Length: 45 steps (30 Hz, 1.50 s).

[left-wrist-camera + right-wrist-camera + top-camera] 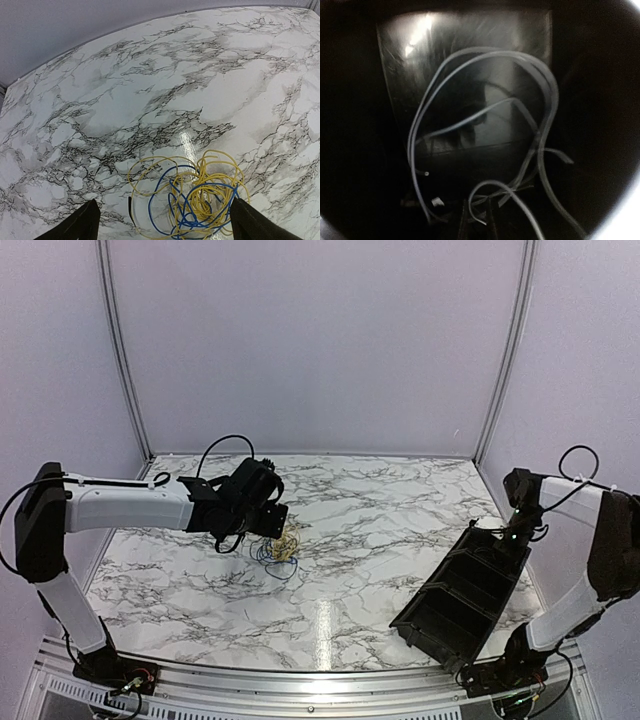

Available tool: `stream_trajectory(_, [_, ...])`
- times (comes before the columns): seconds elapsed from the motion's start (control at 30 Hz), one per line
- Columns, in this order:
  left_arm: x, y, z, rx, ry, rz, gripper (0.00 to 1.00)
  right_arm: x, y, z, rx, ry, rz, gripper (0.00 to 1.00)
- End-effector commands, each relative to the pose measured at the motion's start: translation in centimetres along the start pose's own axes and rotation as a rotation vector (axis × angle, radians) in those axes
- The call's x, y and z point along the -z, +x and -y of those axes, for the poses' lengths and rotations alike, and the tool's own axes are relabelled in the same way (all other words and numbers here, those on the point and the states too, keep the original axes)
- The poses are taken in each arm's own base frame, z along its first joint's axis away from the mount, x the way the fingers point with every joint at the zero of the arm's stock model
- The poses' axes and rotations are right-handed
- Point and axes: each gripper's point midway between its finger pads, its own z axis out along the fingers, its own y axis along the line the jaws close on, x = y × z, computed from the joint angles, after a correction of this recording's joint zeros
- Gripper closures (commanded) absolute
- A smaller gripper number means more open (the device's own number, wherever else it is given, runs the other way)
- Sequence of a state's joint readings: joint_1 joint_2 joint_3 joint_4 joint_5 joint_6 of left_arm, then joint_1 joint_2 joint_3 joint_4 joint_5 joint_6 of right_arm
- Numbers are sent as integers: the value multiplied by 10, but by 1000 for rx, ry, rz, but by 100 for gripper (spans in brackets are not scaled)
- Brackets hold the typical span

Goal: Untangle the cables

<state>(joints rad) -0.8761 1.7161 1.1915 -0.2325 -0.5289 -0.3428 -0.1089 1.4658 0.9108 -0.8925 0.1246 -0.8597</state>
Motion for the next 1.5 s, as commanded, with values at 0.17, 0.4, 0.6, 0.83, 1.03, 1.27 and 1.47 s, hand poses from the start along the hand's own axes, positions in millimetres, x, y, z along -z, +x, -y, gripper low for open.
stream_trajectory(0.17, [-10,4,3,-12,1,-6,6,54,-8,9,-43,-27,47,61])
stream_trajectory(0.4, [-12,3,7,-12,10,-7,6,64,-9,11,-57,-16,59,56])
stream_trajectory(0.6, [-12,5,7,-8,14,-10,6,44,-9,10,-60,-17,41,56])
stream_trajectory(0.83, [-12,9,5,-14,9,-15,6,23,-22,22,-14,20,-2,56])
stream_trajectory(1.03, [-14,9,7,-10,11,-18,6,15,-63,25,95,-7,-66,56])
stream_trajectory(1.27, [-12,13,4,-1,11,-23,6,2,-121,24,147,-72,-125,55])
stream_trajectory(1.47, [-5,16,-5,-10,-11,-14,6,11,-136,18,185,-65,-97,55])
